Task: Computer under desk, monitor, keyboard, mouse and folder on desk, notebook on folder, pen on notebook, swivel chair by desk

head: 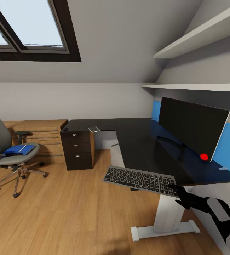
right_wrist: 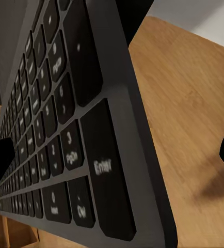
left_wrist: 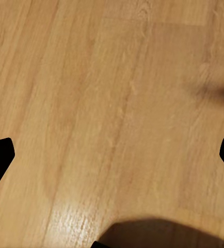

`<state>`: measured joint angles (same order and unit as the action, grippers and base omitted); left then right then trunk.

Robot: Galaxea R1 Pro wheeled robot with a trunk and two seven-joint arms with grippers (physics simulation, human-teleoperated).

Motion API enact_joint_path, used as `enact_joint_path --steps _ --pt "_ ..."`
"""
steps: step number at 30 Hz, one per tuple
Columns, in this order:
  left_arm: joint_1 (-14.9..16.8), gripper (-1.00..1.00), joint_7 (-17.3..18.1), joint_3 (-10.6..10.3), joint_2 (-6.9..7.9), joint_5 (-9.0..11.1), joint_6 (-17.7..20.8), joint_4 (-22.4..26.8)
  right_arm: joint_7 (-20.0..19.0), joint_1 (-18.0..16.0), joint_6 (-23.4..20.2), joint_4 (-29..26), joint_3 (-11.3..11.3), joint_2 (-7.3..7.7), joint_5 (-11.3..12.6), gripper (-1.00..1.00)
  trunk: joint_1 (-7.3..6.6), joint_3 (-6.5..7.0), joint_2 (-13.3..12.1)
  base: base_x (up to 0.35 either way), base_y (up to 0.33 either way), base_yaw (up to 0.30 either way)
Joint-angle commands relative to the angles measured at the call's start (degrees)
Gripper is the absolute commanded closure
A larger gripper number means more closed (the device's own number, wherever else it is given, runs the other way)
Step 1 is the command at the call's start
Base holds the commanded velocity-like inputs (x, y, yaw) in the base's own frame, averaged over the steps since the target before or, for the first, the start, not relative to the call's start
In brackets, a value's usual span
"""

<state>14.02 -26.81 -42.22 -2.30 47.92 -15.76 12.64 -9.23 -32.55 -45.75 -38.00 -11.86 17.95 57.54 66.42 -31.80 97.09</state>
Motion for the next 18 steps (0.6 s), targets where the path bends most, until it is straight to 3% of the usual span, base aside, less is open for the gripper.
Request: enact_joint_path --steps 1,6,18 --pt "0.05 -1.00 -0.26 -0.49 0.01 0.51 -0.24 0.01 -0.42 -0.05 -0.31 0.02 -0.23 -0.02 -0.43 -1.00 -0.01 -0.06 0.03 0.000 0.000 0.000" --pt "0.05 -1.00 -0.26 -0.49 0.01 0.51 -0.24 0.02 -0.59 -0.06 -0.31 -0.01 -0.20 -0.02 -0.49 -1.00 -0.88 0.66 -1.57 0.000 0.000 0.000" --pt "0.05 -1.00 -0.26 -0.58 0.01 0.41 -0.24 0.02 -0.61 -0.04 -0.31 -0.04 -0.21 -0.02 -0.50 -1.00 -0.88 0.66 -1.57 0.000 0.000 0.000"
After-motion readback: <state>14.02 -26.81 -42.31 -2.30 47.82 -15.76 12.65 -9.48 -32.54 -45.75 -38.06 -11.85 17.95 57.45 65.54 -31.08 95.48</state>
